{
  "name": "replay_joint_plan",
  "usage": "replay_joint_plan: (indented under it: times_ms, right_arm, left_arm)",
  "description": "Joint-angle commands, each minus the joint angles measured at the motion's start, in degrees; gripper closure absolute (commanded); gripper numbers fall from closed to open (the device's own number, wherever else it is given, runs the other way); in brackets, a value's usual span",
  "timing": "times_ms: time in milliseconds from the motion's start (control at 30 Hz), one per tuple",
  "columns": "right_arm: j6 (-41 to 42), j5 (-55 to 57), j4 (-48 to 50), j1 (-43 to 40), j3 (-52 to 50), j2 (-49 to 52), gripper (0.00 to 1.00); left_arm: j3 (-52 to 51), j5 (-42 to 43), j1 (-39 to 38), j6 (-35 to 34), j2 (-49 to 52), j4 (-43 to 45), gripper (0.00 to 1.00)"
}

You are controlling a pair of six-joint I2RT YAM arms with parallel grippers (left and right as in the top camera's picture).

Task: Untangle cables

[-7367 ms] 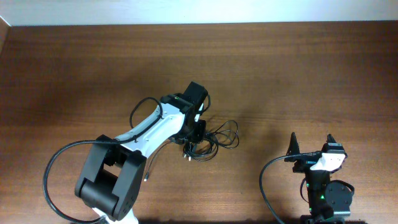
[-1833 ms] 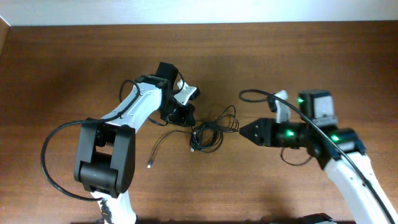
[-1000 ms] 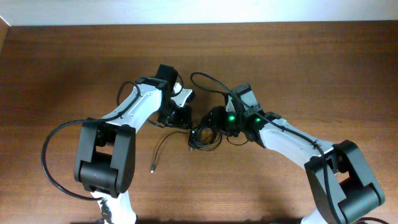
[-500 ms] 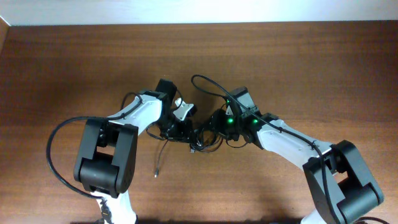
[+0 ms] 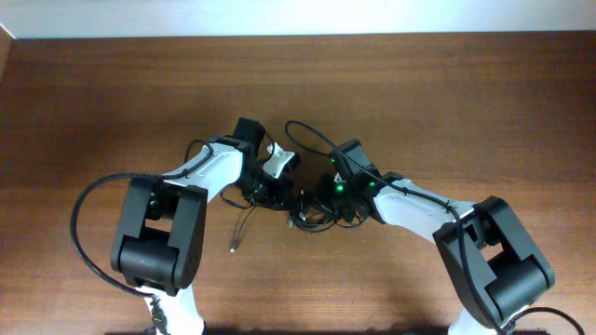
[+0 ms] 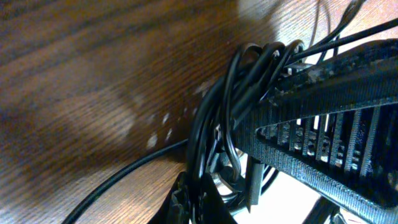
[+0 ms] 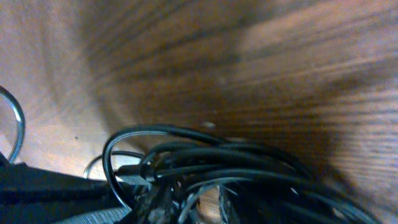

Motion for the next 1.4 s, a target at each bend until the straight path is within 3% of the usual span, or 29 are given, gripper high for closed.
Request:
replay_joint_plan:
  times_ms: [0, 200, 333, 600, 767, 833, 867, 967, 1033, 1200, 1367]
  right_arm:
    - [1.9, 1.1, 1.9, 0.7, 0.6, 2.5, 0.69]
    - [1.9, 1.2, 5.0, 0.6, 0.6, 2.5, 0.71]
    - [1.9, 1.6, 5.0, 0.7, 0.6, 2.5, 0.68]
    - [-1.6, 0.8, 9.5, 0.8, 0.6, 2.3, 0.75]
    - [-1.6, 2.3, 9.2, 2.1, 0.6, 2.5, 0.62]
    - [-1.6, 3.3, 9.2, 3.8, 0.6, 2.5, 0.62]
    - [-1.6, 5.0, 8.7, 4.8, 0.6, 2.5, 0.66]
    - [-1.6, 9.1, 5.7, 5.8, 0.6, 2.5, 0.96]
    - [-1.6, 7.2, 5.6, 4.9, 0.6, 2.1, 0.96]
    - [-8.0, -1.7, 1.7, -0.4, 0.6, -5.1, 0.96]
    - [-14.6, -1.7, -6.5, -3.6, 0.6, -15.1, 0.96]
  left_arm:
    - [-0.7, 1.5, 0.1, 2.0, 0.6, 0.3, 1.00]
    - [-0.7, 1.8, -1.0, 3.3, 0.6, 0.4, 1.00]
    - [-0.7, 7.3, -1.2, 7.3, 0.6, 0.3, 1.00]
    - [-0.7, 2.7, -1.4, 5.4, 0.6, 0.1, 1.00]
    - [-0.7, 3.4, -2.3, 5.4, 0.6, 0.2, 1.00]
    - [-0.7, 3.3, -2.3, 5.4, 0.6, 0.2, 1.00]
    - [-0.7, 3.3, -2.3, 5.4, 0.6, 0.2, 1.00]
    - [-0.7, 2.6, -2.3, 5.4, 0.6, 0.1, 1.00]
    - [-0.7, 0.0, -2.3, 3.8, 0.6, 0.1, 1.00]
    - [-0.7, -16.0, -2.3, -8.2, 0.6, 0.3, 1.00]
    - [-0.7, -16.4, -2.1, -8.5, 0.6, 0.3, 1.00]
